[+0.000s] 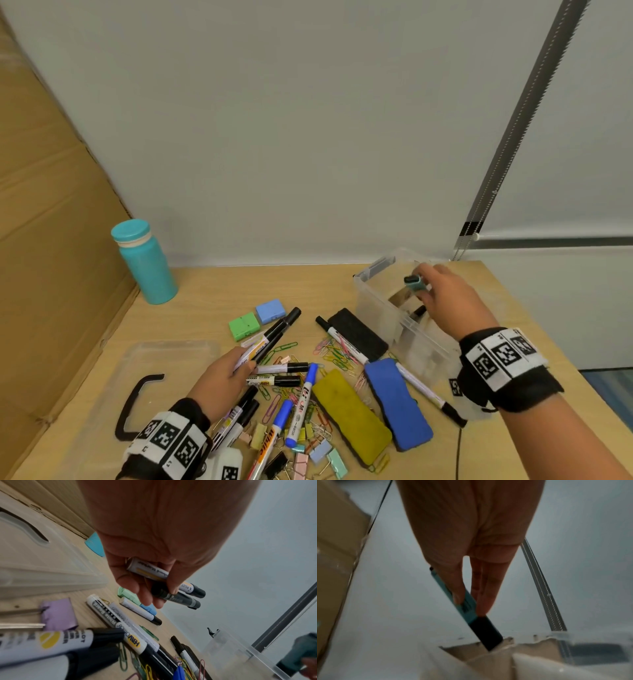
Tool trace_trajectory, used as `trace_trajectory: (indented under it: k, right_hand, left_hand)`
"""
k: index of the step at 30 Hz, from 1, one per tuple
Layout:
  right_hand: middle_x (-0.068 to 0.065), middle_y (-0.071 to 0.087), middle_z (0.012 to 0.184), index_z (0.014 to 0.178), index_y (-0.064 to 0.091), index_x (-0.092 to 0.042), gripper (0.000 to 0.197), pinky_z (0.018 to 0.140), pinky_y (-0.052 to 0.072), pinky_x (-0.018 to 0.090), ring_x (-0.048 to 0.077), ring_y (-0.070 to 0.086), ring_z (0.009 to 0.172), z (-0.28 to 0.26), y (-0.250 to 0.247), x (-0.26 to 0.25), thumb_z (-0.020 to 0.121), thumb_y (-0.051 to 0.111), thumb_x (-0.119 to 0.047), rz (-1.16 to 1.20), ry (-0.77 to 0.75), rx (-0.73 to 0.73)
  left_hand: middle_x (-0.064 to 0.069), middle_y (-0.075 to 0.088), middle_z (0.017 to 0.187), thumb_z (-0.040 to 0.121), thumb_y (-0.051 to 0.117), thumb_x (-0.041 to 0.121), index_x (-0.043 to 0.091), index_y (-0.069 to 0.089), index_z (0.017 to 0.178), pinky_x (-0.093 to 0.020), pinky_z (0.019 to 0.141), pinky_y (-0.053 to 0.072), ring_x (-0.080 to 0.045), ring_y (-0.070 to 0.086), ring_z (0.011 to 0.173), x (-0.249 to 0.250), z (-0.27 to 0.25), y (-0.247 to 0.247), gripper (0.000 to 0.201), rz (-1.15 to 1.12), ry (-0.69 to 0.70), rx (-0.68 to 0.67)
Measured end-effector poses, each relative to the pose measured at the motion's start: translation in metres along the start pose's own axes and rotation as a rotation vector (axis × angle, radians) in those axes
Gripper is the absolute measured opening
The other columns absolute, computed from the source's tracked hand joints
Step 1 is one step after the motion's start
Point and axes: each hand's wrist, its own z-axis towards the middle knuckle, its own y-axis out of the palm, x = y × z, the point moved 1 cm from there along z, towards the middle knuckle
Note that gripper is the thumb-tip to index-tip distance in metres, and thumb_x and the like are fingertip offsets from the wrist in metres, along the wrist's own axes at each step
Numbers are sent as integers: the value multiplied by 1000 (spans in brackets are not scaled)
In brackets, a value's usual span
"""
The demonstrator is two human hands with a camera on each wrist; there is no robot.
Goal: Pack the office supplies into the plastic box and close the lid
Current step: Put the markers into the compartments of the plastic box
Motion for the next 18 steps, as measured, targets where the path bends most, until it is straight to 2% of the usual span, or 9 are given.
trace_trajectory:
  k: [2,4,7,8,10,12,14,16,18]
  right_hand:
    - [4,58,105,110,53,-24,24,69,48,30,22,58,81,6,13,4,91,51,-9,-148,3,-111]
    - [7,60,110,116,55,-21,33,77,51,31,24,61,89,11,23,3,89,51,-3,-264,-6,-214]
    - [7,61,121,124,56,-19,35,90,51,34,24,61,103,13,31,1,92,49,-8,-354,88,-378]
    - [6,61,123,126,56,-21,36,91,51,35,23,61,105,11,33,0,92,50,-10,-366,112,-386]
    - [1,59,127,126,55,-26,37,89,51,34,20,60,105,3,31,-7,92,51,-13,-336,72,-300]
    - [-5,55,130,128,54,-27,36,90,50,31,16,57,107,-11,26,-19,93,50,-17,-182,-22,-192]
    - [-6,53,131,130,52,-26,34,91,47,25,10,56,108,-27,20,-35,96,48,-23,48,-78,-156]
    - [-8,53,128,134,47,-26,37,87,48,20,4,57,101,-39,17,-47,96,48,-29,306,-49,-209]
    - [-8,55,122,137,41,-24,42,81,55,24,7,63,94,-45,20,-56,96,49,-29,620,43,-316]
  left_hand:
    - [-1,65,98,98,43,19,33,53,103,-25,78,47,-14,59,91,1,-1,3,17,-15,5,-7]
    - [0,64,99,98,43,19,37,51,100,-23,75,46,-12,58,91,4,-2,6,20,-25,22,-13]
    - [0,62,97,99,42,18,34,50,101,-16,70,42,-7,55,84,8,-6,7,18,-25,42,-13]
    - [1,62,96,99,42,18,32,50,104,-12,68,41,-6,55,82,9,-8,7,17,-26,52,-13]
    - [-1,63,96,99,41,19,33,50,104,-11,67,42,-9,57,82,15,-12,7,17,-51,63,-15]
    - [-2,65,97,99,42,20,38,50,101,-15,71,46,-9,60,83,22,-16,9,20,-83,85,-30]
    - [-2,67,96,99,42,20,40,51,102,-16,73,48,0,59,76,32,-17,15,22,-105,124,-64]
    - [-2,67,96,99,42,22,34,55,105,-24,76,49,-1,57,71,45,-15,24,19,-96,183,-115]
    - [-1,63,91,99,41,25,29,56,108,-27,75,48,-2,54,71,60,-11,36,18,-81,233,-157]
